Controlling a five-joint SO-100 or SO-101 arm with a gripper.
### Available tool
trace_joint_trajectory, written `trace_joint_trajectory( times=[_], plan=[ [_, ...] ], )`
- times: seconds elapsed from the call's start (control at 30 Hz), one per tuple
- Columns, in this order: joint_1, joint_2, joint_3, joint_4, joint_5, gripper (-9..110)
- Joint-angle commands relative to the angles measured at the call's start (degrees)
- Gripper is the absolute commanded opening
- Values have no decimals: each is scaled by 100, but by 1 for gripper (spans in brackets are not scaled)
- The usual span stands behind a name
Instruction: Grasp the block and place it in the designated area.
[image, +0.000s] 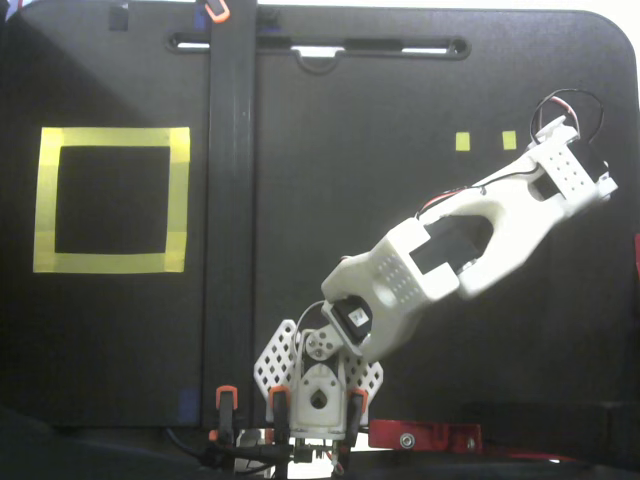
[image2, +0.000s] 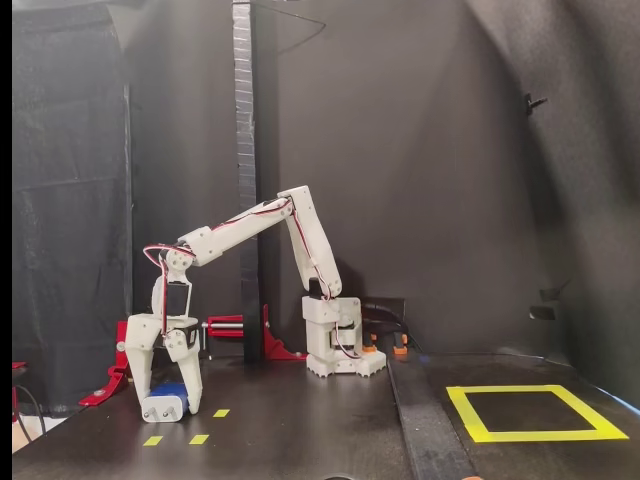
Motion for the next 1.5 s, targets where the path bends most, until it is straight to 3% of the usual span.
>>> trace_joint_trajectory(
  times=[0.0, 1.03, 1.47],
  plan=[
    [44, -9, -70, 44, -53, 25],
    [62, 44, -193, 352, -26, 23],
    [-149, 527, -1292, 1775, 185, 23]
  ],
)
